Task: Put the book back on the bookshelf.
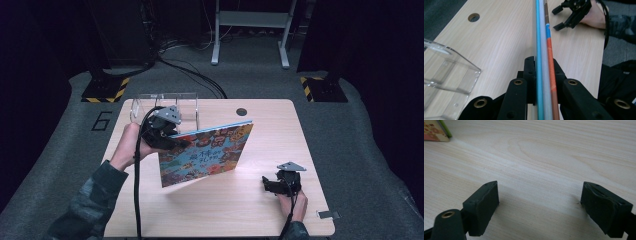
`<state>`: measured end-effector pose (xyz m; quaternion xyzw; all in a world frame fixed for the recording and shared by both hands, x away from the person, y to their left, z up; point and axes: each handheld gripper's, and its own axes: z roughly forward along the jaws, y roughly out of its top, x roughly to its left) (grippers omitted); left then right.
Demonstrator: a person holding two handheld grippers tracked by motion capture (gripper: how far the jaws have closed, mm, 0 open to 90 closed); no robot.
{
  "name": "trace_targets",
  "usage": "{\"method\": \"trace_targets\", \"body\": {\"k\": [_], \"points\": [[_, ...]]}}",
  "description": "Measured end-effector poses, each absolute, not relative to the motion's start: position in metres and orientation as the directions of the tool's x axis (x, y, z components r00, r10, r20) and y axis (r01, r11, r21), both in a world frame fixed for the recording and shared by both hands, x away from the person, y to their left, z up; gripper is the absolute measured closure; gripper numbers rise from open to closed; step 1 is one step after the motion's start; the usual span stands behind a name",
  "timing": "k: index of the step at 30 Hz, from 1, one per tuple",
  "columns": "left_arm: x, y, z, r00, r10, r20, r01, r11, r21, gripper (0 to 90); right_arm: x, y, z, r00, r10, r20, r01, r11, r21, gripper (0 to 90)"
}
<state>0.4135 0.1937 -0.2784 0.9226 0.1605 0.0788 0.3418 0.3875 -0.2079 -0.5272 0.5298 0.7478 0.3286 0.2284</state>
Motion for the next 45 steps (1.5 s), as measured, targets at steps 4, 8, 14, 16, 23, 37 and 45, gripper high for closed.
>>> {"method": "trace_targets", "body": {"k": [4,8,14,16,23,37,45], "points": [[0.413,0.195,-0.261,0.932,0.356,0.065,0.241,-0.744,0.623,80.8,0.387,-0.208,-0.527,-0.336,0.942,0.006,0.64,0.224,0.735,14.3],[0.412,0.196,-0.246,0.921,0.379,0.093,0.248,-0.754,0.608,80.8,0.387,-0.208,-0.527,-0.337,0.941,0.006,0.642,0.225,0.733,14.3],[0.41,0.204,-0.231,0.907,0.405,0.119,0.267,-0.769,0.581,80.8,0.387,-0.208,-0.527,-0.337,0.942,0.007,0.639,0.223,0.736,14.3],[0.41,0.209,-0.227,0.904,0.41,0.119,0.272,-0.768,0.58,80.8,0.387,-0.208,-0.527,-0.336,0.942,0.007,0.64,0.223,0.735,14.4],[0.411,0.22,-0.219,0.892,0.435,0.12,0.291,-0.759,0.583,80.8,0.388,-0.208,-0.527,-0.336,0.942,0.007,0.638,0.222,0.737,14.3],[0.42,0.24,-0.219,0.867,0.488,0.101,0.354,-0.746,0.564,80.7,0.388,-0.208,-0.527,-0.338,0.941,0.007,0.638,0.223,0.737,14.5],[0.428,0.257,-0.222,0.845,0.533,0.041,0.435,-0.73,0.527,80.7,0.388,-0.208,-0.527,-0.338,0.941,0.007,0.639,0.224,0.736,14.6]]}}
